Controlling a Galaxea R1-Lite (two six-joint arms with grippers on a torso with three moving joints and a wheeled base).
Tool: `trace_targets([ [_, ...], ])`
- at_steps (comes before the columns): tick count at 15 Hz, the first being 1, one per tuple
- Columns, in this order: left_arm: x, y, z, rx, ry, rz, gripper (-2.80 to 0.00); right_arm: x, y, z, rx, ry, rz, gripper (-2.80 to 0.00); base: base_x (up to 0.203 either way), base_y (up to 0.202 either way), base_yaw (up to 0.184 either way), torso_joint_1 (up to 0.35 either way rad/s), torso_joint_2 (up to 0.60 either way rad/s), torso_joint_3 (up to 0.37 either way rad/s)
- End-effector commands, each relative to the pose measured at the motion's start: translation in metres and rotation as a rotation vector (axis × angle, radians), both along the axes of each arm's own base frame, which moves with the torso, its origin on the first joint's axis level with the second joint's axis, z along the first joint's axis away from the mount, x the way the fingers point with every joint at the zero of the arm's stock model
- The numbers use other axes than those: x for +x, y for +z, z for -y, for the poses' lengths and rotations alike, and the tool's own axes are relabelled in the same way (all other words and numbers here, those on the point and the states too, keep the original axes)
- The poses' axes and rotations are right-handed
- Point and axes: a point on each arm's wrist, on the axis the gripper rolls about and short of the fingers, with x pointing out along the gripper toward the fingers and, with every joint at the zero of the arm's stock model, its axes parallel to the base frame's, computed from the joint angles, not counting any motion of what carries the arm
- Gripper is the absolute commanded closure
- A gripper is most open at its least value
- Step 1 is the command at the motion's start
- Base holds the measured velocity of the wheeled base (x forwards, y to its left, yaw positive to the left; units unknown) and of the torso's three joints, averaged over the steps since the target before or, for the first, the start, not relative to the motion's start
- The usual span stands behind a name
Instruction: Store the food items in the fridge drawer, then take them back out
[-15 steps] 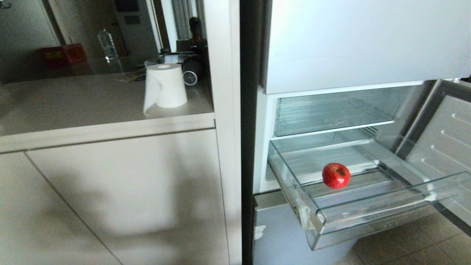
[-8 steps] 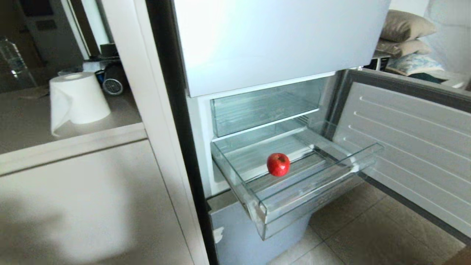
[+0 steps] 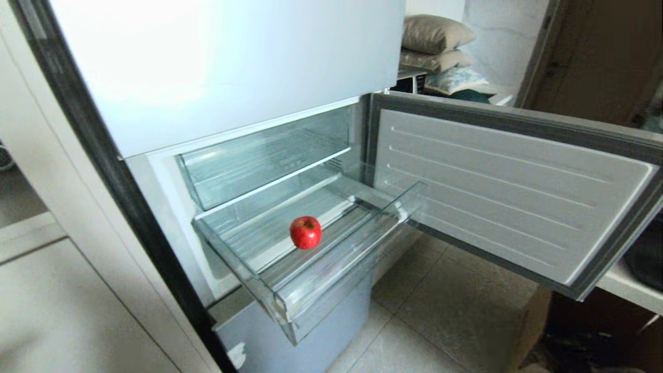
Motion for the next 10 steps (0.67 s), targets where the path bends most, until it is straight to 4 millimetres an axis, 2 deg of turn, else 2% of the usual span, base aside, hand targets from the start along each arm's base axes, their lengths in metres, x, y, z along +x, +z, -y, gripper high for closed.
trace_targets([
  [1,0.000,0.000,0.000,0.000,0.000,0.000,0.00,0.000,0.000,0.000,0.015,0.000,0.001,0.00,-0.001,0.008,-0.167,-0.001,0.00,0.006],
  [4,0.000,0.000,0.000,0.000,0.000,0.000,0.00,0.002,0.008,0.001,0.075,-0.051,-0.008,0.00,0.000,0.005,-0.102,0.004,0.00,0.001],
  [6,0.000,0.000,0.000,0.000,0.000,0.000,0.00,0.014,0.037,0.003,0.174,-0.172,-0.066,0.00,0.000,0.000,0.000,0.000,0.00,0.000],
  [8,0.000,0.000,0.000,0.000,0.000,0.000,0.00,0.038,0.064,0.006,0.281,-0.329,-0.159,0.00,0.000,0.000,0.000,0.000,0.00,0.000],
  [10,0.000,0.000,0.000,0.000,0.000,0.000,0.00,0.068,0.075,0.015,0.363,-0.443,-0.264,0.00,0.000,0.000,0.000,0.000,0.00,0.000],
])
